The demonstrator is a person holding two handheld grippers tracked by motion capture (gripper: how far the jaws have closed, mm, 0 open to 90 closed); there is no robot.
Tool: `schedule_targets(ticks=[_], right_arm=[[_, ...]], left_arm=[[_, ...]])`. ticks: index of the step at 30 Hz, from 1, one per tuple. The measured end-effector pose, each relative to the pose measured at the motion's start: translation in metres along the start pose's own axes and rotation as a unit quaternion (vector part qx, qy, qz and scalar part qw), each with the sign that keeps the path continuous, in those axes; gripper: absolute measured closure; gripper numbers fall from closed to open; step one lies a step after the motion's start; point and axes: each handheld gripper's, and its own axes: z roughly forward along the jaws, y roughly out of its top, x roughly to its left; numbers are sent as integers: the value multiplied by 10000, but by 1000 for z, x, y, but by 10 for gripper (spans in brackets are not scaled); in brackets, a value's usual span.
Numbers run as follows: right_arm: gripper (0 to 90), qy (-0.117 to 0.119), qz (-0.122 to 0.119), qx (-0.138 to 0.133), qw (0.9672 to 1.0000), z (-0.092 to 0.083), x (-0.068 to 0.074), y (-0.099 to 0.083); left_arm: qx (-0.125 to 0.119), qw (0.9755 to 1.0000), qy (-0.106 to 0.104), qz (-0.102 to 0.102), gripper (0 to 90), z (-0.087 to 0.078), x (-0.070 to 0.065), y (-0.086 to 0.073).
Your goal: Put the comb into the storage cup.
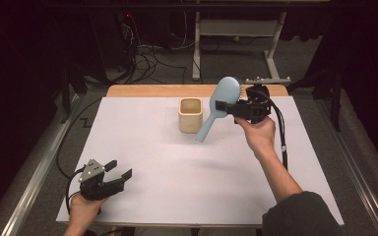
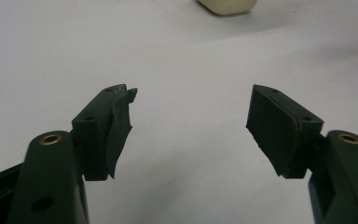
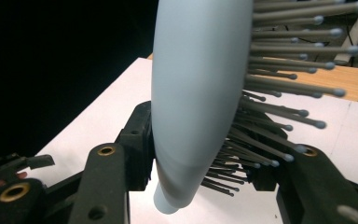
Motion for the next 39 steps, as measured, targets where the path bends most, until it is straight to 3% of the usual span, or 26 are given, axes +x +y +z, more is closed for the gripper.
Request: schedule_targets(ticks=[6,21,28,39], right_arm=[[528,137,-3,14,9999,2,0,1],[530,104,-29,40,9999,7,2,16],[533,21,-65,35,10000,15,4,26],[534,-105,68,-131,9998,19,-1,36]], left_arm=[[-1,10000,21,-1,308,0,0,0],[-5,10000,0,-2,308,0,1,0],[-21,10000,-11,-20,308,-1,2,0],[-18,10000,-4,4,308,-1,2,0]])
